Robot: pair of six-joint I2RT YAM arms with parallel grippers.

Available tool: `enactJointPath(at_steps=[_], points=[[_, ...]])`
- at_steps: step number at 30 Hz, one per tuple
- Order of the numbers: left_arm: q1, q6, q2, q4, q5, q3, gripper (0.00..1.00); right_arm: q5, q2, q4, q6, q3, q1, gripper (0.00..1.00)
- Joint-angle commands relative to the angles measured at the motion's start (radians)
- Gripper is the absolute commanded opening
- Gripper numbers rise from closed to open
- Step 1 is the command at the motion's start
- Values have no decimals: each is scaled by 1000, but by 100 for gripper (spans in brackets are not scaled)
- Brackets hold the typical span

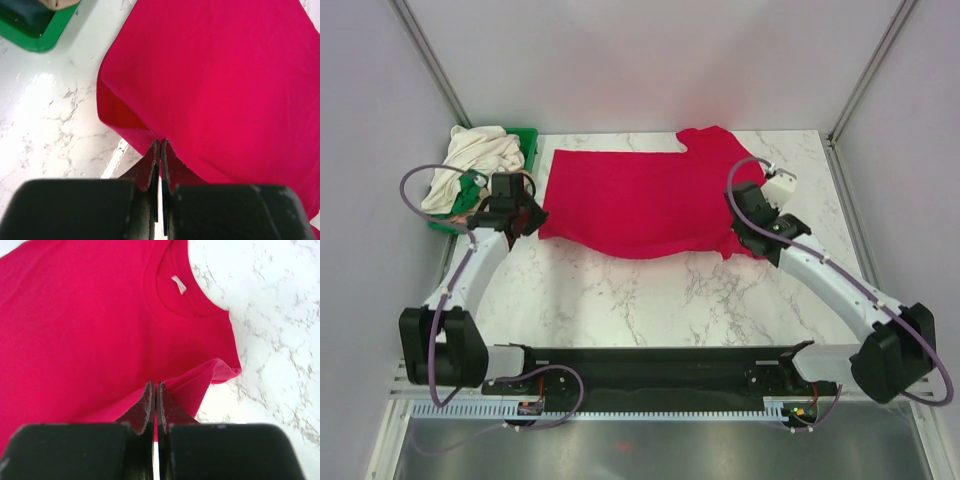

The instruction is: Fold and stack the t-shirts

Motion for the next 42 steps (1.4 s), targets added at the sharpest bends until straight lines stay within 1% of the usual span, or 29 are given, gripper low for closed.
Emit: enactJointPath(at_steps=[1, 3, 4, 6, 8, 12, 15, 18, 19, 21, 22, 23, 25, 26, 27, 28, 29, 30, 31, 32, 33, 34, 35, 36, 37, 38, 39, 40, 42], points=[[12, 41, 111, -30, -13, 127, 2, -41, 88, 66, -85, 120, -46, 0], [15, 47, 168, -50, -13, 210, 2, -42, 154, 68, -100, 176, -79, 0], [18, 50, 223, -55, -16, 236, 2, -57, 197, 75, -106, 193, -89, 0], [30, 58, 273, -76, -18, 308, 2, -76, 240, 87, -121, 244, -123, 0], [36, 62, 346, -92, -16, 355, 2, -99, 304, 88, -128, 282, -149, 0], [49, 90, 475, -144, 13, 500, 2, -122, 395, 97, -146, 379, -165, 0], [50, 101, 550, -173, 25, 555, 2, -133, 464, 95, -160, 442, -175, 0], [50, 95, 608, -193, 19, 576, 2, -147, 537, 92, -168, 505, -195, 0], [77, 93, 621, -193, 25, 577, 2, -154, 577, 91, -171, 520, -198, 0], [85, 95, 651, -200, 41, 600, 2, -168, 623, 84, -175, 578, -218, 0], [92, 95, 684, -207, 51, 615, 7, -168, 674, 66, -175, 603, -224, 0], [95, 96, 702, -223, 59, 632, 11, -171, 698, 60, -174, 626, -243, 10], [102, 107, 733, -260, 71, 703, 24, -194, 776, 39, -187, 715, -266, 16], [104, 110, 730, -289, 68, 727, 30, -199, 803, 25, -203, 753, -292, 37], [104, 113, 718, -291, 68, 740, 37, -209, 827, 8, -212, 828, -307, 53], [102, 113, 695, -289, 71, 734, 50, -235, 859, -23, -223, 860, -321, 67], [101, 113, 643, -289, 65, 723, 56, -245, 864, -35, -226, 885, -347, 86], [96, 113, 611, -289, 58, 693, 60, -252, 857, -43, -230, 884, -358, 92], [93, 110, 581, -288, 47, 671, 64, -257, 814, -37, -226, 861, -367, 95], [92, 107, 517, -280, 42, 642, 64, -265, 783, -28, -217, 826, -384, 98], [85, 96, 483, -257, 35, 570, 66, -280, 747, -12, -198, 718, -390, 98], [84, 92, 454, -234, 36, 522, 67, -321, 658, 47, -185, 645, -398, 98], [84, 89, 392, -215, 39, 429, 67, -338, 613, 81, -172, 569, -401, 98], [85, 81, 370, -188, 39, 384, 67, -363, 570, 115, -162, 424, -404, 98], [85, 78, 348, -155, 33, 346, 68, -384, 495, 170, -137, 355, -408, 98], [85, 75, 336, -135, 33, 273, 68, -427, 463, 190, -126, 295, -419, 98], [87, 75, 316, -113, 38, 240, 69, -455, 437, 230, -117, 192, -424, 98], [87, 72, 314, -72, 42, 212, 69, -473, 398, 244, -106, 148, -428, 98], [90, 66, 326, -40, 56, 154, 69, -525, 371, 276, -99, 42, -432, 96]])
